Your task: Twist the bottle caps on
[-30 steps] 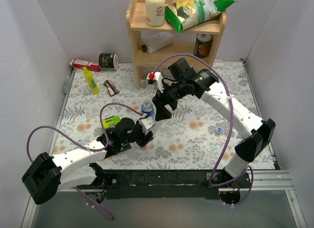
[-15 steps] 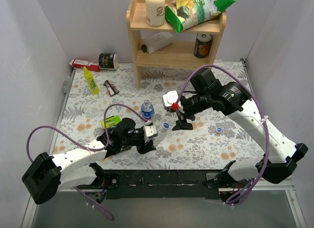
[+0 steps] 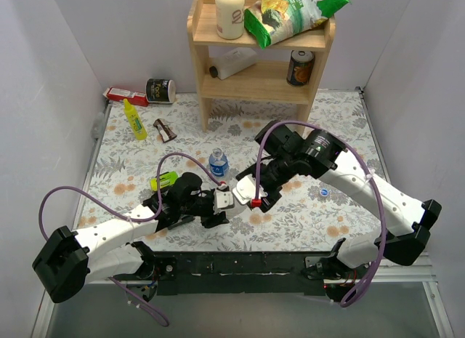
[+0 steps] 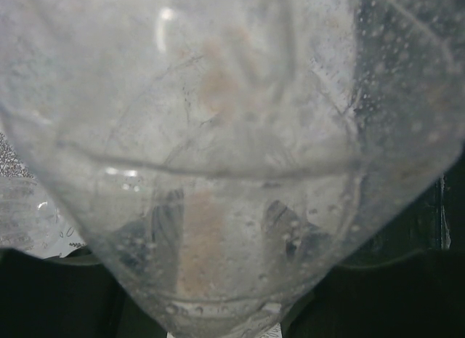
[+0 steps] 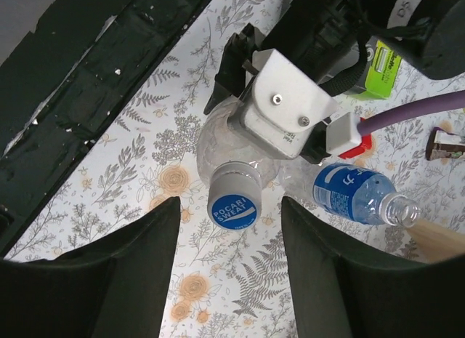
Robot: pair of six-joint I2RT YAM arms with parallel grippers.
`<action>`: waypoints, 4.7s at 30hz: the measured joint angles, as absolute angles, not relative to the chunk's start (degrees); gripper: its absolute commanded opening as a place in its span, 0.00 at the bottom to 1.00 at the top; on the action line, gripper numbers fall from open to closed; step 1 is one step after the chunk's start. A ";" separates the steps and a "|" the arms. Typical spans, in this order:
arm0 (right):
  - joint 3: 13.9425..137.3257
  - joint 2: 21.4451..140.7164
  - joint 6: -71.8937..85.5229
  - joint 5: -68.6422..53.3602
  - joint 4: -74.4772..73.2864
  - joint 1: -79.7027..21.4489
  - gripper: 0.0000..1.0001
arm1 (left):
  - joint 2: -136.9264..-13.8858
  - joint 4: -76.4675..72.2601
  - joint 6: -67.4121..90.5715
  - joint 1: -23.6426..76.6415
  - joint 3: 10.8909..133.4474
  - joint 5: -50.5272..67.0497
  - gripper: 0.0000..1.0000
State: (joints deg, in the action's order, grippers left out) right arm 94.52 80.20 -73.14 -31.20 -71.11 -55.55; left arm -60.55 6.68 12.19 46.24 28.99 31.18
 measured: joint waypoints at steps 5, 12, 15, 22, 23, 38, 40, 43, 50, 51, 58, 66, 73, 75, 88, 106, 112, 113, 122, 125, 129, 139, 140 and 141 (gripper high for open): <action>92.42 80.18 -74.67 -29.65 -70.85 -56.07 0.55 | -60.58 6.90 11.90 46.24 29.02 31.57 0.00; 90.06 79.44 -74.61 -27.09 -68.01 -56.45 0.39 | -60.95 7.05 11.84 46.28 29.58 32.38 0.00; 90.08 79.02 -73.01 -26.68 -67.22 -56.42 0.35 | -61.25 6.90 11.90 46.28 30.09 32.42 0.00; 90.67 80.01 -62.37 -25.36 -66.28 -56.03 0.29 | -61.36 6.42 15.33 46.68 30.13 28.95 0.00; 90.72 80.38 -59.79 -24.91 -65.82 -55.72 0.29 | -61.36 6.15 16.60 46.76 30.06 27.46 0.00; 91.68 91.31 -28.34 -44.01 -60.99 -37.82 0.90 | -63.57 5.10 29.45 47.16 30.57 11.16 0.00; 95.92 91.29 -31.38 -43.48 -63.92 -37.85 0.92 | -63.53 5.56 29.39 46.83 31.07 12.73 0.00; 99.13 87.55 -38.52 -42.06 -67.22 -37.85 0.93 | -63.26 7.79 27.14 46.81 31.57 16.36 0.00; 87.44 71.92 -53.74 -36.80 -66.26 -41.74 0.78 | -63.33 18.06 14.11 46.81 35.09 25.23 0.00; 86.02 70.96 -55.48 -35.77 -65.49 -43.38 0.71 | -63.35 19.53 12.32 46.81 35.70 26.24 0.00; 84.42 73.19 -64.79 -32.25 -63.37 -50.04 0.58 | -63.46 25.80 4.82 46.81 37.65 29.61 0.00; 78.85 69.95 -70.17 -30.44 -61.71 -55.33 0.55 | -64.73 26.79 5.41 46.81 38.70 30.48 0.00; 77.65 68.31 -71.37 -28.77 -59.92 -56.34 0.52 | -64.97 26.55 7.33 46.87 39.07 31.44 0.00; 76.88 67.81 -71.37 -28.25 -58.85 -56.38 0.51 | -65.08 26.55 7.70 46.87 39.16 31.48 0.00; 73.93 66.50 -69.91 -25.39 -54.06 -56.64 0.14 | -65.32 26.46 8.82 46.87 39.16 30.89 0.00; 74.28 89.38 -7.35 -60.53 -39.83 -30.06 0.52 | -65.71 21.47 19.68 47.44 36.73 8.14 0.00; 88.18 90.96 -12.29 -61.54 -48.88 -25.82 0.52 | -64.99 17.10 20.03 46.96 36.60 10.11 0.00; 90.72 89.97 -15.94 -60.51 -49.93 -25.26 0.51 | -64.77 17.28 19.44 46.81 36.60 11.62 0.00; 80.47 69.76 -50.92 -48.23 -60.42 -33.93 0.59 | -64.40 24.14 9.98 46.72 36.82 26.59 0.00; 73.78 64.84 -56.75 -42.46 -58.78 -39.99 0.61 | -64.40 25.96 7.57 46.72 38.09 28.51 0.00; 71.55 62.92 -60.62 -37.36 -55.09 -44.82 0.61 | -64.40 26.85 5.65 46.72 39.70 29.91 0.00; 71.55 63.37 -65.43 -33.74 -50.96 -52.69 0.52 | -64.45 28.12 4.29 46.72 40.25 31.38 0.00; 71.55 63.37 -66.02 -33.63 -50.98 -53.30 0.50 | -64.45 28.18 4.27 46.72 40.25 31.38 0.00; 71.57 63.37 -66.35 -33.58 -51.05 -53.82 0.49 | -64.45 28.27 4.27 46.72 40.25 31.38 0.00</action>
State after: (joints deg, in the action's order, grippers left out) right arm 71.57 63.37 -66.35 -33.58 -51.05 -53.82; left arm -64.45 28.27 4.27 46.72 40.25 31.38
